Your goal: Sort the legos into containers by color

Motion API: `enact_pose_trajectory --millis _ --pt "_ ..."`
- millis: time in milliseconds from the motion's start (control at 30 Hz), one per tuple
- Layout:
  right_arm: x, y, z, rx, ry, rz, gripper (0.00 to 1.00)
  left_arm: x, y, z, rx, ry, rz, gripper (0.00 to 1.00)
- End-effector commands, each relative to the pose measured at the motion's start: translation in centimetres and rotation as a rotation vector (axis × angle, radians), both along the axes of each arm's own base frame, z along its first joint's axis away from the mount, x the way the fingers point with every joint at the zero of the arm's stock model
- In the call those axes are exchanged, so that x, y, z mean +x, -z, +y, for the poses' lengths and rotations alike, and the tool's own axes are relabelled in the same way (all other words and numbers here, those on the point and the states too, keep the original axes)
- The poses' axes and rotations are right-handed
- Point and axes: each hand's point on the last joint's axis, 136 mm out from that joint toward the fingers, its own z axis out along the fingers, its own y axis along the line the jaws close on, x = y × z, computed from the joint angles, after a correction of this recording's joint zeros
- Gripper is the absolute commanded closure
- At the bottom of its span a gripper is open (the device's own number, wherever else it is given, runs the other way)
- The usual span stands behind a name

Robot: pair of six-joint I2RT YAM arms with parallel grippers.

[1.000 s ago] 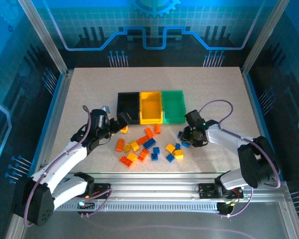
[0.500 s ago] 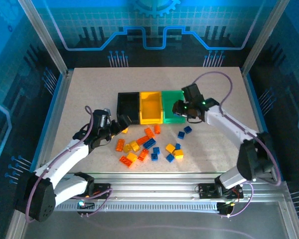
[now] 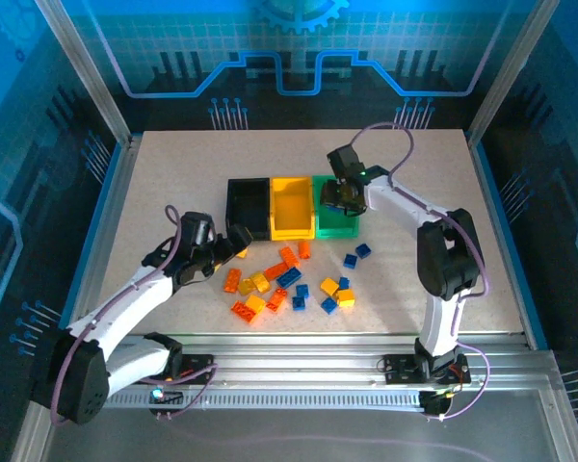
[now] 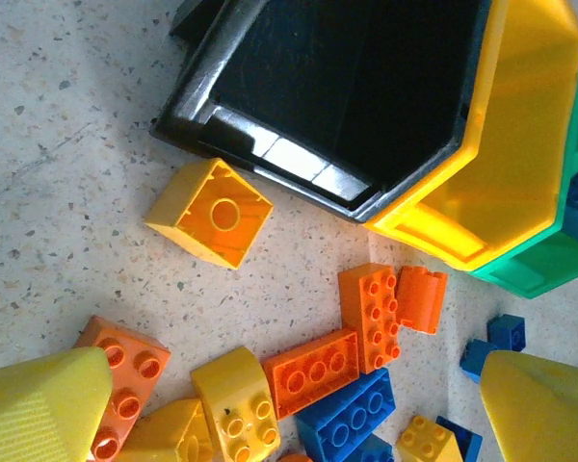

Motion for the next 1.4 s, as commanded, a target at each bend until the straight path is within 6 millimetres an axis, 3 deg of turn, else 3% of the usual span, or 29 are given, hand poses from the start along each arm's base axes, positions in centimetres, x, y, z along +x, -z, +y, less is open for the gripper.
enact_pose_trajectory --millis 0,233,333,433,567,733,967,1167,1367 --pt "0.4 -1.8 -0.2 0.014 0.014 -0.028 0.37 0.3 -0.8 -0.1 0.009 -0.004 0.000 0.01" --pt "-1.2 -4.6 -0.3 0.060 -0.002 -0.078 0.31 0.6 -1.6 0.3 0.049 0.007 -0.021 0.02" --pt "-3.0 -5.1 -0.1 0.082 -0.023 -0.089 0.30 0.7 -1.4 0.9 0.099 0.003 -0.011 0.09" --pt "-5.1 -5.0 0.0 0.083 -0.052 -0.090 0.30 0.7 -0.8 0.4 0.137 0.045 0.012 0.16" --pt "-8.0 -3.8 -0.8 0.084 -0.057 -0.066 0.30 -0.8 1.1 -0.5 0.289 0.120 0.085 0.15" --pt "-10.7 -2.2 -1.5 0.124 -0.053 -0.054 0.30 -2.3 3.4 1.0 0.445 0.105 0.154 0.17" --pt "-12.3 -1.0 -1.8 0.144 -0.042 -0.036 0.31 1.3 4.0 0.9 0.517 0.079 0.047 0.21" --pt "-12.6 -1.7 -2.5 0.141 -0.029 -0.061 0.31 4.2 5.4 0.9 0.602 0.059 0.027 0.23" --pt "-12.7 -2.8 -2.7 0.157 -0.020 -0.092 0.31 5.7 6.9 0.9 0.646 0.040 0.034 0.27"
